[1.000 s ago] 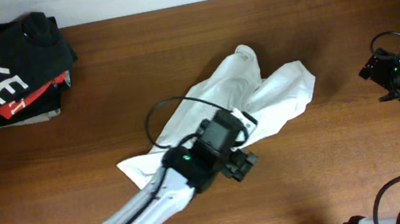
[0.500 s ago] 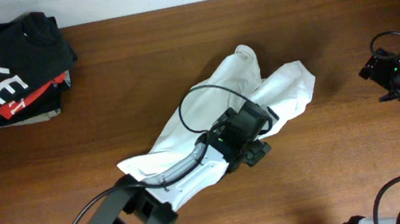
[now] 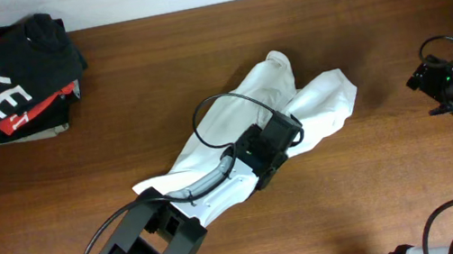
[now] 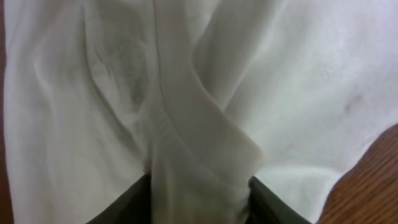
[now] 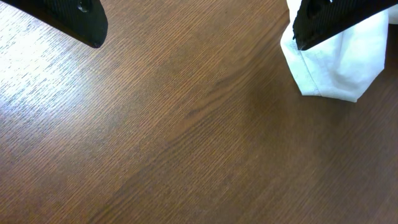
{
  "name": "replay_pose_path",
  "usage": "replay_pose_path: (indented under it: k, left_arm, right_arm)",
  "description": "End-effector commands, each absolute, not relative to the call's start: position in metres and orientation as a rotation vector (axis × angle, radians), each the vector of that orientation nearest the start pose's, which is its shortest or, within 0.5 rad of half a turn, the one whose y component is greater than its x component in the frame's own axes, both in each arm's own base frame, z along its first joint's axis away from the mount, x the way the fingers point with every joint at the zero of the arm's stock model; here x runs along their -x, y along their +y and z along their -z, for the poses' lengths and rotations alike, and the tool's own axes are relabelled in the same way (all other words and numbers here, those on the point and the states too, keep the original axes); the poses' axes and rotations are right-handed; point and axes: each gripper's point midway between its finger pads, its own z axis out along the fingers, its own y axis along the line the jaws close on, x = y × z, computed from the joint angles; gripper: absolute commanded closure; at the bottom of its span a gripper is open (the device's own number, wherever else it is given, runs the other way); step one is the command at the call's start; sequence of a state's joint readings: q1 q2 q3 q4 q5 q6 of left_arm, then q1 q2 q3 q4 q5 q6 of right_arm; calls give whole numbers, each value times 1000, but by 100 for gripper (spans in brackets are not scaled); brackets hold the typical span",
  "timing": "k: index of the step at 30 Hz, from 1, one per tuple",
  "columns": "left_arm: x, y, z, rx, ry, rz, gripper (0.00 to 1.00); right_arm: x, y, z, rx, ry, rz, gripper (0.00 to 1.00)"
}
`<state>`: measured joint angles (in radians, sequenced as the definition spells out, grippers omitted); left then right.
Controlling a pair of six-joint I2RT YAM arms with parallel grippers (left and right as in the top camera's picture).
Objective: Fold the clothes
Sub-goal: 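Reach the left gripper into the T-shirt and grasp the fabric, then pull the grasped T-shirt leftward with the left gripper to spread it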
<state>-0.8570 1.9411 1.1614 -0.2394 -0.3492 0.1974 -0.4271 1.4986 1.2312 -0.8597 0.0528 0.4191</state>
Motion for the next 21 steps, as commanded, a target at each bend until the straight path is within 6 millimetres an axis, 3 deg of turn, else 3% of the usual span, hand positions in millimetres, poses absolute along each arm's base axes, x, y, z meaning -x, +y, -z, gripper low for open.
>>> replay_pose_path:
  k: [1, 8, 11, 16, 18, 20, 21]
  left_arm:
    - [-349, -307, -34, -1128, 2222, -198, 59]
    - [-344, -307, -43, -1113, 2229, -185, 64]
    - [-342, -311, -60, -1098, 2200, -163, 64]
    - [-343, -312, -72, -1082, 2183, -150, 64]
    - [-343, -311, -74, -1047, 2197, -136, 84]
    - [-341, -309, -72, -1057, 2209, -145, 87]
    - [-340, -308, -71, -1061, 2213, -148, 96]
  right_arm:
    - [-323, -161, -153, -1131, 2431, 89, 1]
    - [-323, -161, -153, -1131, 2431, 89, 1]
    - [-323, -161, -153, -1131, 2431, 89, 1]
    - [-323, -161, -153, -1131, 2431, 89, 1]
    - [-323, -161, -153, -1131, 2431, 89, 1]
    - [-323, -161, -153, -1131, 2431, 89, 1]
    - [-323, -161, -153, -1131, 2431, 89, 1]
